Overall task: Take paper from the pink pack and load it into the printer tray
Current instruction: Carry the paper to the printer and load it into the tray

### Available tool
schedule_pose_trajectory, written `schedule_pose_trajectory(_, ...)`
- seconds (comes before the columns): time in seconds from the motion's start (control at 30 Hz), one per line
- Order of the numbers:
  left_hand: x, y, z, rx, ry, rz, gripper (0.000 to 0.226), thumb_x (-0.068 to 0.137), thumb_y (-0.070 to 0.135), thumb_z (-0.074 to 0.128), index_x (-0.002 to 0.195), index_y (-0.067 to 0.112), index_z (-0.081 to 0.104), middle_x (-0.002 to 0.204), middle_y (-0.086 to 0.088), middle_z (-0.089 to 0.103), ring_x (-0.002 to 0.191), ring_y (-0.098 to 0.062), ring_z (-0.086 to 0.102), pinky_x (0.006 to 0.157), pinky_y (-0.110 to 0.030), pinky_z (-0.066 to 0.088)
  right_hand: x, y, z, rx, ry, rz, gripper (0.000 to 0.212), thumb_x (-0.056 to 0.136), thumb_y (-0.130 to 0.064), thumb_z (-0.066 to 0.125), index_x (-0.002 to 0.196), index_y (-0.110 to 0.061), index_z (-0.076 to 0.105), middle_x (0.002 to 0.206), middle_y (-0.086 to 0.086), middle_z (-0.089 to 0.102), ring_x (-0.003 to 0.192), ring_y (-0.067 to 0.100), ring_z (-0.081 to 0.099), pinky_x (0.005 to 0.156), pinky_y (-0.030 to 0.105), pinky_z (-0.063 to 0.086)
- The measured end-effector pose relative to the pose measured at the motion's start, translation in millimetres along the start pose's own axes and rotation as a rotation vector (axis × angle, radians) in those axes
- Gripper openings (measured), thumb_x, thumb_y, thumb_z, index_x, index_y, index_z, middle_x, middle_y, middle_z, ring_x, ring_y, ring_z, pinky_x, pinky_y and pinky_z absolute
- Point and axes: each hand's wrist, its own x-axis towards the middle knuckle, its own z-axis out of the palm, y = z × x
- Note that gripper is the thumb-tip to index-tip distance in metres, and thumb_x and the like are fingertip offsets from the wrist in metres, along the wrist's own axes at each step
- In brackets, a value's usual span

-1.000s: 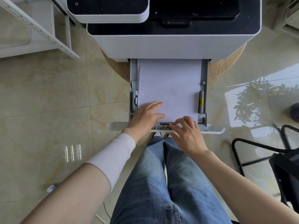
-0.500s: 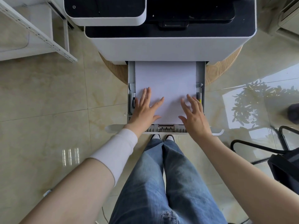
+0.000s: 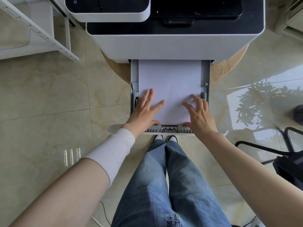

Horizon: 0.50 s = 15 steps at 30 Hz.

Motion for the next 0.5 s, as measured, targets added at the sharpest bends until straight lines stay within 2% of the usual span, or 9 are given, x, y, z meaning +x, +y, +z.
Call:
schedule_pose_trajectory(0.17, 3.2, 5.1, -4.0, 0.002, -0.013, -0.029, 0.080, 0.083, 0.028, 0.064, 0.145, 0.025, 0.015, 0.153, -0.022, -0.012, 0.140, -0.035, -0.017, 0.115, -0.050, 0.002, 1.2, -3.8, 0.2, 0.018, 0.036, 0.035, 0.075, 0.066, -0.018, 0.081, 0.130, -0.012, 0.044, 0.143, 0.020, 0.030, 0.128, 0.037, 0.028, 0.098, 0.044, 0.040)
schedule_pose_trajectory(0.37, -2.8, -2.4, -11.2, 0.050, -0.050, -0.005, 0.085, 0.083, 0.024, 0.066, 0.146, 0.023, 0.009, 0.151, -0.024, -0.017, 0.139, -0.036, -0.019, 0.113, -0.043, -0.003, 4.9, -2.6, -9.5, -0.030, -0.034, 0.023, 0.077, 0.068, -0.023, 0.080, 0.133, -0.016, 0.040, 0.143, 0.018, 0.025, 0.129, 0.034, 0.025, 0.095, 0.042, 0.044)
schedule_pose_trajectory(0.5, -3.1, -1.3, -8.0, 0.090, -0.039, -0.033, 0.088, 0.084, 0.011, 0.064, 0.146, 0.024, 0.003, 0.151, -0.025, -0.018, 0.139, -0.037, -0.019, 0.113, -0.042, -0.007, 4.4, -5.3, -10.0, -0.051, -0.041, 0.032, 0.075, 0.069, -0.022, 0.079, 0.132, -0.015, 0.039, 0.143, 0.019, 0.024, 0.128, 0.034, 0.026, 0.093, 0.041, 0.044)
